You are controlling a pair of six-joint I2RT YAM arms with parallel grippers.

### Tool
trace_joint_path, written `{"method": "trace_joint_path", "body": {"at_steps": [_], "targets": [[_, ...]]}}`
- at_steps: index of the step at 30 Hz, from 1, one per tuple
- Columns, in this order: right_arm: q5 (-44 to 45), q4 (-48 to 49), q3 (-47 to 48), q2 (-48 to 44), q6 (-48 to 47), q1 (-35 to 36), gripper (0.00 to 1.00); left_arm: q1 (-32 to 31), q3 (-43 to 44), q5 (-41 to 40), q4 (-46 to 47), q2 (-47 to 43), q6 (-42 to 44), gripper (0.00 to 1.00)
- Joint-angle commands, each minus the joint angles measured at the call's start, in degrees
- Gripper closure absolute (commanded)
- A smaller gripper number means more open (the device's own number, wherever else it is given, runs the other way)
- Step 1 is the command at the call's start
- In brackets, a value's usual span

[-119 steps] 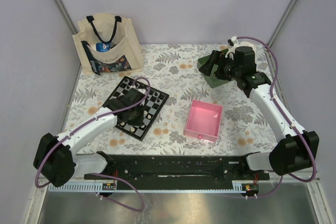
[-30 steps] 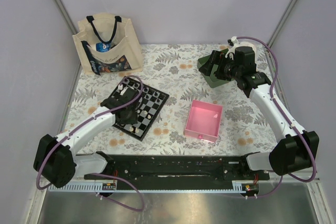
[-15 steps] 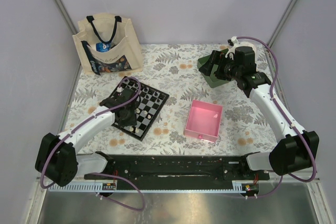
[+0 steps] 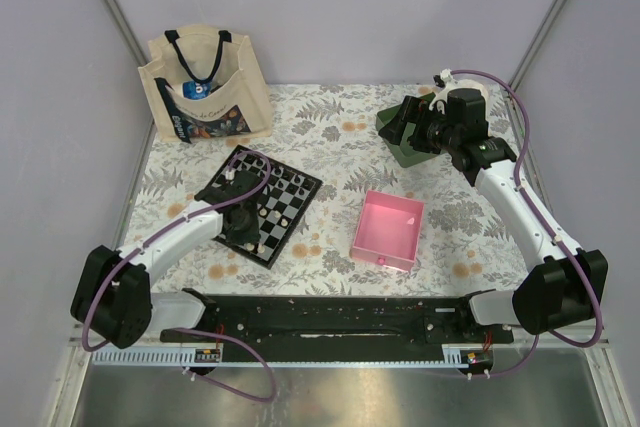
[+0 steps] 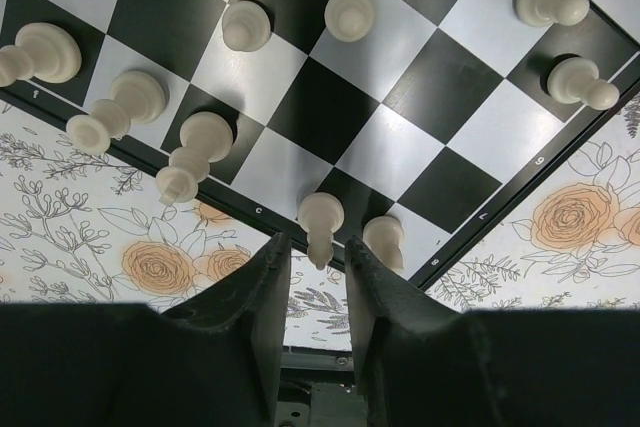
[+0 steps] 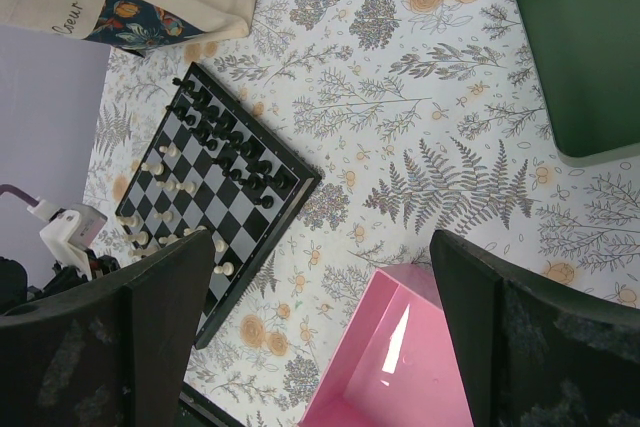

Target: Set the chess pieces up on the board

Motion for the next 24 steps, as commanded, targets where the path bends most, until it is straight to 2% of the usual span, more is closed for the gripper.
{"method": "trace_joint_path", "body": {"at_steps": [1, 11, 14, 24], "targets": [[0.18, 1.35, 0.01, -1.07, -0.85, 0.17, 0.01, 0.06, 0.18, 0.04, 1.43, 0.72, -0.23, 0.69], [0.27, 1.27, 0.10, -0.99, -0.85, 0.26, 0.01, 0.06, 0.53, -0.84, 1.61, 0.99, -0.23, 0.82], [0.36, 1.35, 0.18, -0.90, -0.85, 0.09, 0.01, 0.06, 0.80, -1.98, 1.52, 0.73, -0.49, 0.89], [0.18, 1.27, 0.27, -0.81, -0.76, 0.17, 0.01, 0.85, 3.52, -5.32, 0.73, 1.60, 0.30, 0.92]]}}
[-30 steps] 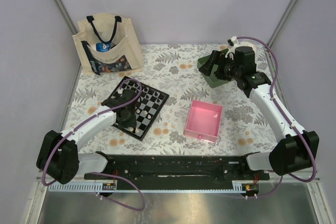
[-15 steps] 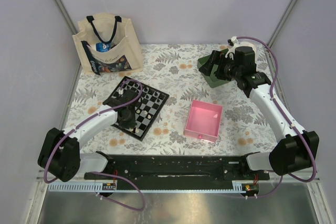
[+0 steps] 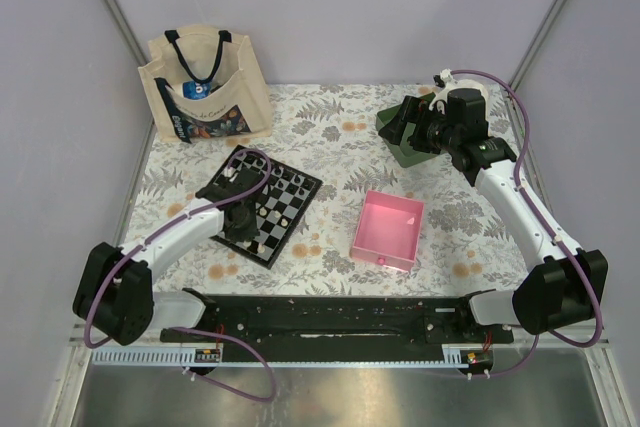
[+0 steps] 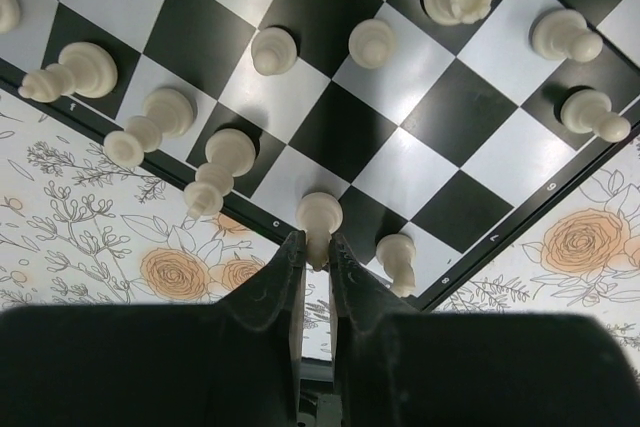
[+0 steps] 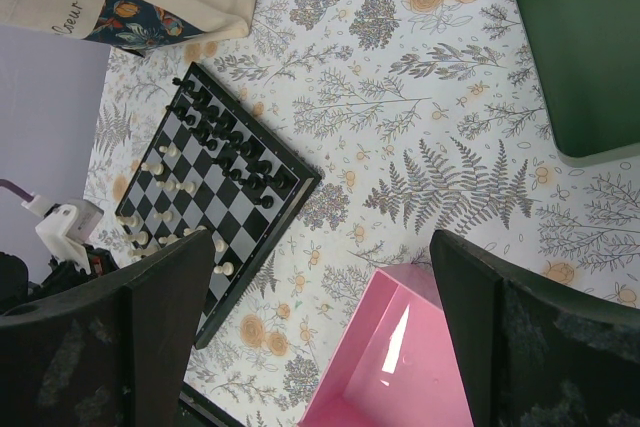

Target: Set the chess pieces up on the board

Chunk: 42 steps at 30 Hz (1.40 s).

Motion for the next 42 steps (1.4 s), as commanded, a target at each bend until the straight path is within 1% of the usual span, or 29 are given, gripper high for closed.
{"method": "trace_joint_path", "body": {"at_steps": [1, 12, 20, 29, 35, 42], "targets": [[0.27, 1.27, 0.18, -0.90, -0.82, 0.26, 0.01, 1.05, 2.93, -2.94, 0.67, 0.51, 0.58, 0.92], [0.27, 1.27, 0.53, -0.72, -1.00, 0.17, 0.01, 1.75, 2.75, -2.06, 1.28, 1.47, 1.46, 0.91], [0.27, 1.27, 0.45, -0.81, -0.91, 0.09, 0.01, 1.67, 2.84, -2.15, 1.19, 2.71, 1.46, 0.88], [0.19, 1.35, 0.62, -0.72, -0.91, 0.17, 0.01, 1.75, 2.84, -2.76, 1.19, 1.74, 1.20, 0.66], [0.36, 1.35, 0.45, -0.81, -1.00, 0.18, 0.01, 1.67, 2.84, -3.82, 1.28, -1.85, 1.29, 0.59], [0.27, 1.27, 0.36, -0.72, -0.82, 0.18, 0.01, 1.05, 2.32, 1.27, 5.14, -10.64, 3.83, 0.52]]}}
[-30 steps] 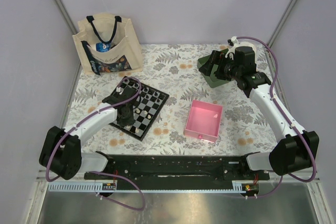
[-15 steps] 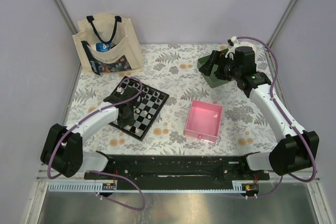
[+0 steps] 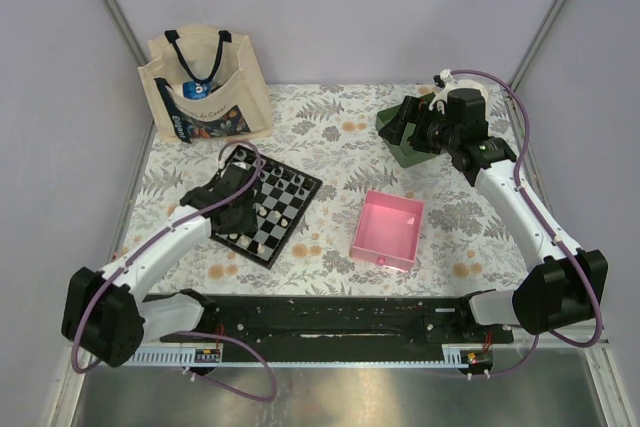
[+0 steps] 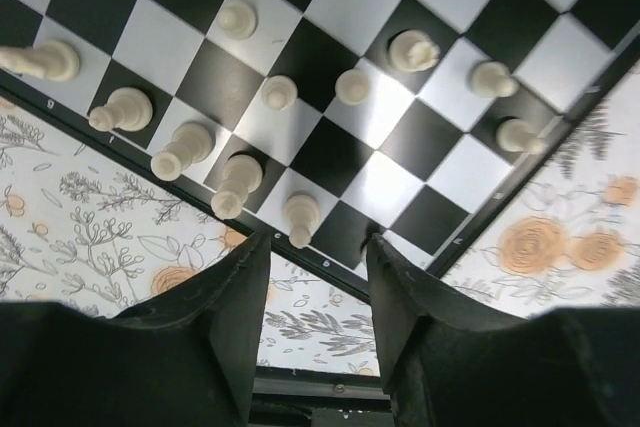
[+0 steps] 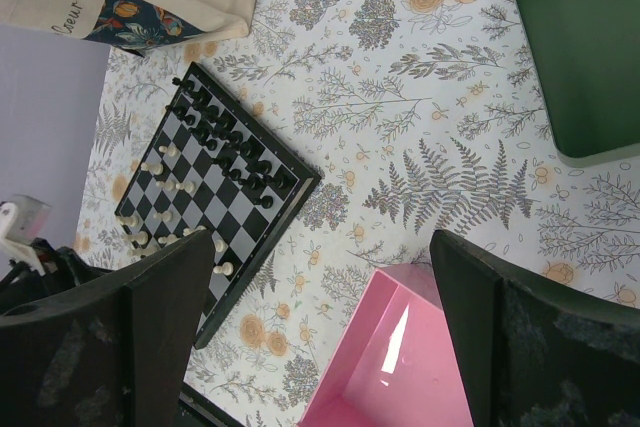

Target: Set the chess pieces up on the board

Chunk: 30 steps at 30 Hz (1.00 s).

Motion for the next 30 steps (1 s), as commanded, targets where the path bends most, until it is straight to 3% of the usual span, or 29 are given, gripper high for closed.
{"method": "trace_joint_path", "body": {"at_steps": [1, 6, 12, 26, 30], "targets": [[0.27, 1.27, 0.36, -0.72, -0.65, 0.26, 0.01, -1.31, 1.14, 2.96, 4.56, -6.82, 2.74, 0.52], [0.01, 1.27, 0.45, -0.37, -0.47, 0.26, 0.01, -3.77, 0.78, 5.60, 4.82, -6.22, 3.01, 0.51], [-0.52, 1.27, 0.45, -0.46, -0.47, 0.26, 0.01, -7.03, -0.71, 7.54, 5.97, -0.86, 2.48, 0.59], [-0.25, 1.00, 0.62, -0.46, -0.39, 0.17, 0.01, -7.47, -1.15, 6.48, 3.68, 4.33, 1.87, 0.61], [-0.25, 1.09, 0.54, -0.46, -0.30, 0.17, 0.01, -7.56, -1.15, 6.74, 3.42, 5.12, 1.25, 0.65]]}}
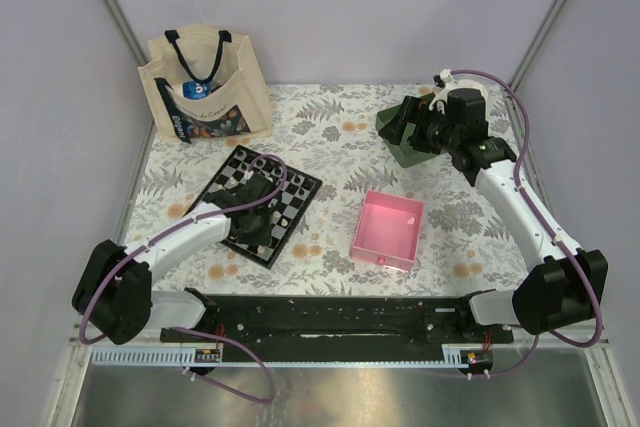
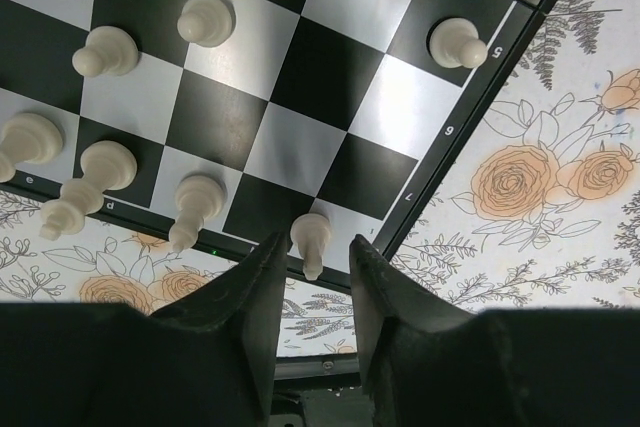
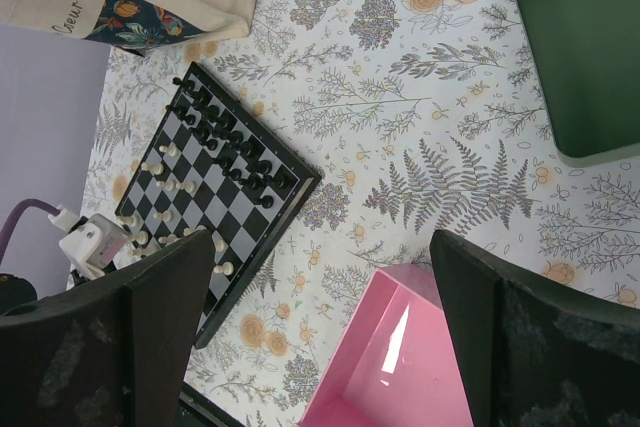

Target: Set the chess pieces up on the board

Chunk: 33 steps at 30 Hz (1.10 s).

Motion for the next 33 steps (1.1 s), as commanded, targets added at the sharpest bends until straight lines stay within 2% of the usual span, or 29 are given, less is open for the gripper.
{"method": "trace_joint_path", "body": {"at_steps": [1, 6, 13, 22, 33], "targets": [[-0.23, 1.09, 0.54, -0.46, -0.23, 0.17, 0.01, -0.23, 0.62, -0.10, -0.04, 0.77, -1.02, 0.66], [-0.41, 1.00, 0.71, -0.37, -0.14, 0.18, 0.01, -0.23, 0.44, -0.54, -0.21, 1.47, -0.93, 0.71], [-0.41, 1.00, 0.62, -0.46, -0.14, 0.17, 0.01, -0.23, 0.88, -1.15, -0.56, 1.83, -1.11, 0.83], [-0.41, 1.09, 0.89, -0.11, -0.32, 0.17, 0.01, -0.23, 2.73, -4.84, -3.37, 2.97, -1.19, 0.95], [-1.29, 1.09, 1.33, 0.15, 0.03, 0.18, 0.01, -0.06, 3.43, -8.09, -3.55, 3.32, -1.55, 0.94]]}}
